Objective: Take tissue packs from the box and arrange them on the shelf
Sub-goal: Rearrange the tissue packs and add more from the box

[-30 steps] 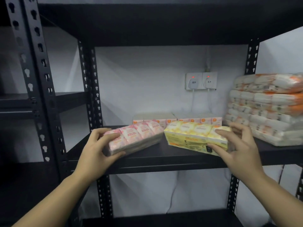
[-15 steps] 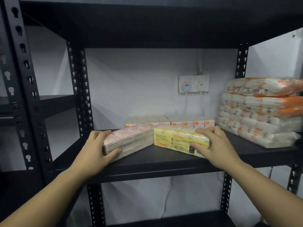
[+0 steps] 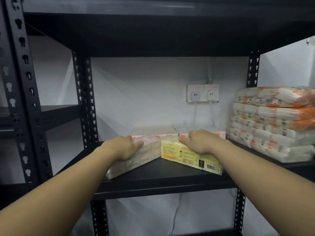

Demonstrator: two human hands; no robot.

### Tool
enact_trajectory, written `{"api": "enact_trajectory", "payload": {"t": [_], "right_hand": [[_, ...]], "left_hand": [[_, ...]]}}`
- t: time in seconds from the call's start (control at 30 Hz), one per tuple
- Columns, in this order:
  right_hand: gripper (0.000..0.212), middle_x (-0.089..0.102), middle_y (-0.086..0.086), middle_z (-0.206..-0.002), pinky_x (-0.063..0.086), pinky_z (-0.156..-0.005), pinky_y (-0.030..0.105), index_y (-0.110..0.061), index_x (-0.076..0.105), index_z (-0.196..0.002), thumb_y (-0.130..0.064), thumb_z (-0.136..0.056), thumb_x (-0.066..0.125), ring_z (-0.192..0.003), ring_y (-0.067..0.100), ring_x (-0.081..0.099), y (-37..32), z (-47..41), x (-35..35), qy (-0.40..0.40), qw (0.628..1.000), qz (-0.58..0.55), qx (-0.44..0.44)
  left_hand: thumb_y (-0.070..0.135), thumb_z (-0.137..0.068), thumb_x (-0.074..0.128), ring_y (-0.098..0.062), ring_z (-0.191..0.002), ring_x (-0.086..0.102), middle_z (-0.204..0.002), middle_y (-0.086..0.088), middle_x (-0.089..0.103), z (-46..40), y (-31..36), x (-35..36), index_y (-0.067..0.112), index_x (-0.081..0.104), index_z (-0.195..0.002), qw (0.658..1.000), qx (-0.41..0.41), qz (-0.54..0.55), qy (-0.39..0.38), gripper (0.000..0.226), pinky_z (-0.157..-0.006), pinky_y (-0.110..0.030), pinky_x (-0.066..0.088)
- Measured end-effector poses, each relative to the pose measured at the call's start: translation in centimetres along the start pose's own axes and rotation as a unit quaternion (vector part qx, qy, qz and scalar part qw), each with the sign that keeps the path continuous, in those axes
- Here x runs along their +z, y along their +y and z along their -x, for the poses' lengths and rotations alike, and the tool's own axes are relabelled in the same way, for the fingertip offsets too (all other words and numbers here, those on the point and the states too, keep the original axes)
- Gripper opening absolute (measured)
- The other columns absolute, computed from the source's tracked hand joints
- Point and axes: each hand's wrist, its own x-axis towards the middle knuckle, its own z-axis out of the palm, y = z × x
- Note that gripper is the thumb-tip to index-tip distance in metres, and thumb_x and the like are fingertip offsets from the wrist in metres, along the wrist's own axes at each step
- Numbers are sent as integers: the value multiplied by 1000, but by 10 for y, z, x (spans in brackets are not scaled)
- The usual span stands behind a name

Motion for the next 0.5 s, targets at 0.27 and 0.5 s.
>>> {"api": "enact_trajectory", "payload": {"t": [0.27, 0.5], "right_hand": [[71, 63, -2, -110, 53, -82, 40, -24, 61, -123, -82, -91, 37, -95, 19, 61, 23, 2, 14, 87, 995, 32, -41], [73, 53, -9, -126, 39, -103, 39, -32, 52, -141, -80, -86, 51, -122, 18, 50, 54, 24, 36, 199, 974, 50, -94]], "left_hand": [[79, -94, 27, -25, -115, 59, -131, -3, 58, 10, -5, 10, 24, 43, -146, 989, 73, -74, 109, 78, -95, -45, 51], [84, -90, 35, -18, -115, 56, -128, 9, 59, 18, -18, 32, 28, 45, -144, 945, 187, -110, 244, 79, -96, -39, 46]]}}
